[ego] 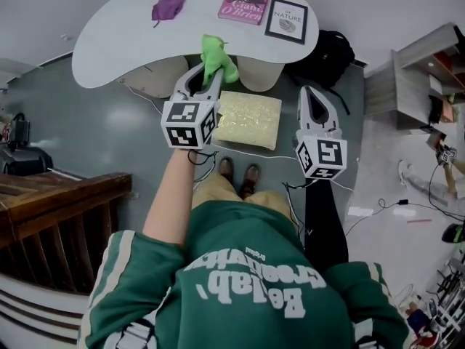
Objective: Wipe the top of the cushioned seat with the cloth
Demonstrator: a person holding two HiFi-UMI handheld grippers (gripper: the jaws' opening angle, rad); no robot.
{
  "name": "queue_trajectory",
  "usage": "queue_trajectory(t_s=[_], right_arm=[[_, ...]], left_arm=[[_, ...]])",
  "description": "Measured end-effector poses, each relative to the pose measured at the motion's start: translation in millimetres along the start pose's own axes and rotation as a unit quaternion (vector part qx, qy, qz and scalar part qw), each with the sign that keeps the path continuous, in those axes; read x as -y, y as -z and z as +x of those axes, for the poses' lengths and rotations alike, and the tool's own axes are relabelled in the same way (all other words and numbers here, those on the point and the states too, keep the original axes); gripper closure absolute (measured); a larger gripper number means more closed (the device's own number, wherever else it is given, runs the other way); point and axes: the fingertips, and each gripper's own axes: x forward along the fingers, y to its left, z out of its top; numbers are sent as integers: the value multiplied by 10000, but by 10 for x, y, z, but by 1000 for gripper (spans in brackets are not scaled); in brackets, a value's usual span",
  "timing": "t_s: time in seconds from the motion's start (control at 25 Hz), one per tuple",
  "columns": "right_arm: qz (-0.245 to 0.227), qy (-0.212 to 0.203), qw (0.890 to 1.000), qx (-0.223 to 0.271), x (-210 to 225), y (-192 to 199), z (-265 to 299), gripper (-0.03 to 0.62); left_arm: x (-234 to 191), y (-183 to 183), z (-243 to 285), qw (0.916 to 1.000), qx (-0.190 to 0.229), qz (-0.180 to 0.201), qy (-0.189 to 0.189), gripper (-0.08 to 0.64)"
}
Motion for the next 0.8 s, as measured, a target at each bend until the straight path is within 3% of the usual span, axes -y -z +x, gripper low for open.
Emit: queue_trajectory(t_s=[0.2,0.36,0.8], right_arm=[[-174,9,9995,262,-20,-323,-33,584],[-239,-38,9990,377,-76,-476,-69,584],[-516,-78,9966,640,-213,-700,-168,584]], left_arm=[[45,-362,-156,9981,473,363,-156,445],[148,-623,-338,9916,976,801,-297,446],[253,-876,-457,9863,1405,825,-264,446]])
